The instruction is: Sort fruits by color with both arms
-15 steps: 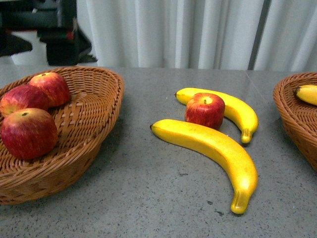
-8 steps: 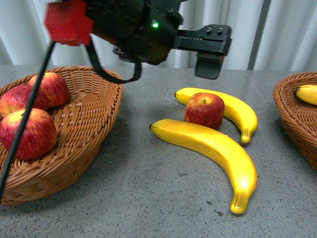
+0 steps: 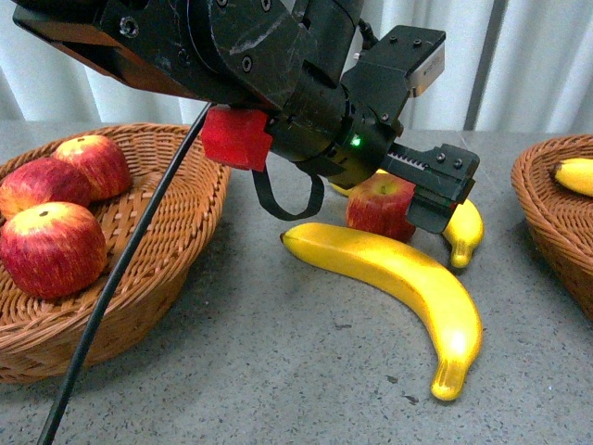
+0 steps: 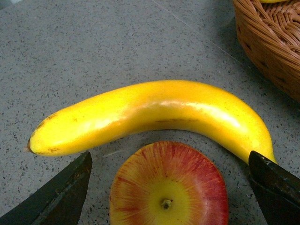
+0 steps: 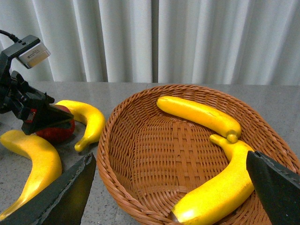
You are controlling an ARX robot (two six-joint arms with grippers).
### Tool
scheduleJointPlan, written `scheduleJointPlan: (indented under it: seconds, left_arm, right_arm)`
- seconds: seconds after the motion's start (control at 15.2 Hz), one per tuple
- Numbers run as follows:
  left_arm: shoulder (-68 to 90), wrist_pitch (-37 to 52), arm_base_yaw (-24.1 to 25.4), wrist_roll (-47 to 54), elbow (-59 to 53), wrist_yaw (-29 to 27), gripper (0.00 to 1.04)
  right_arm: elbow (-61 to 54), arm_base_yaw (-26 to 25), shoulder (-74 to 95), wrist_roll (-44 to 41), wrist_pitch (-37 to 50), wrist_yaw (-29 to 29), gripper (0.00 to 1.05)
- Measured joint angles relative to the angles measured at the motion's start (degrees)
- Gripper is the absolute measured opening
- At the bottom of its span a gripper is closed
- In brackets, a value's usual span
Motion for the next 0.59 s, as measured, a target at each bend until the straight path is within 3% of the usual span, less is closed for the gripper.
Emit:
scheduleJointPlan:
  seconds: [0.39,0.59]
  left_arm:
    - [1.62,0.92,0.35,-0.59,0.5,0.02,0.98]
    - [2.58,-0.02,0.37,-1.57,1.22,1.18,0.68]
  right_arm:
    - [0.0,0.0,0.0,0.0,0.02,0.0,0.98]
    - [0.0,0.0,0.0,0.0,0.02,0.0,0.98]
